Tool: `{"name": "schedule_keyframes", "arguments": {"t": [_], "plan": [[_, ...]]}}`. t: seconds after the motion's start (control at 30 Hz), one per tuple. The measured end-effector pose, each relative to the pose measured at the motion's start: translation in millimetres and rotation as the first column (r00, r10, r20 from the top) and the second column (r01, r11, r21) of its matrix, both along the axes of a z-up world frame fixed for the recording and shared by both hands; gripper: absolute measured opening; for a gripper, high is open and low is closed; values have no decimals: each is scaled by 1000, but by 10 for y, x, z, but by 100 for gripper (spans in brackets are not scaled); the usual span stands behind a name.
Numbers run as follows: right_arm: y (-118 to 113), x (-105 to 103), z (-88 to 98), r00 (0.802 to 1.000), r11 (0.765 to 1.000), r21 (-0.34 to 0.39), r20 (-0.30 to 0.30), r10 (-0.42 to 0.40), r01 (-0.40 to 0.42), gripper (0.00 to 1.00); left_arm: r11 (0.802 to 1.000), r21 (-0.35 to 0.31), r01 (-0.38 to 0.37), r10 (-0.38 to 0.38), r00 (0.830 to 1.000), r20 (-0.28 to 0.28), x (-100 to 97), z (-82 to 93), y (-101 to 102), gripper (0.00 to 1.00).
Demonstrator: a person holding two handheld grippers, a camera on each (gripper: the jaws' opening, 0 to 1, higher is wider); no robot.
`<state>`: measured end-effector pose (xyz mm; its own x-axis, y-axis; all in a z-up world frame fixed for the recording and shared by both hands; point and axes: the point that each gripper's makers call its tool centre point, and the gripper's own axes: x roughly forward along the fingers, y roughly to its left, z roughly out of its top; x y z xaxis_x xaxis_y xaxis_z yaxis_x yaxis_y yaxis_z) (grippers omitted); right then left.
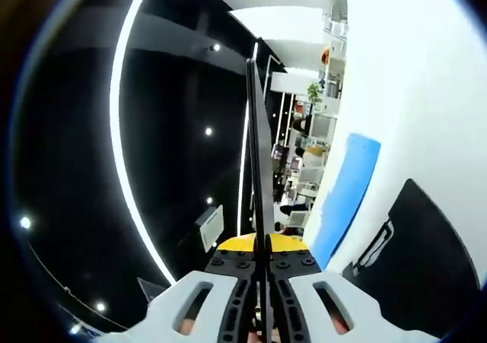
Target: Organize the scattered folders on the table and sort them into different groups
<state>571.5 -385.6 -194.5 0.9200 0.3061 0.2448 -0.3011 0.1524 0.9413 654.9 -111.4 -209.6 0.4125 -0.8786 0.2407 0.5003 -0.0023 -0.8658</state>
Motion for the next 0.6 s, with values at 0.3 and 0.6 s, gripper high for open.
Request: {"name": "schedule_keyframes", "arguments": {"t": [0.3,0.6], "plan": [[260,-287,-137,986,987,-8,-38,161,-161,4,990,114,80,-82,996,17,72,-144,107,49],[604,-579,-274,925,927,-19,-76,372,-374,5,945,200,258,-273,961,51,-261,-273,-146,53]]}}
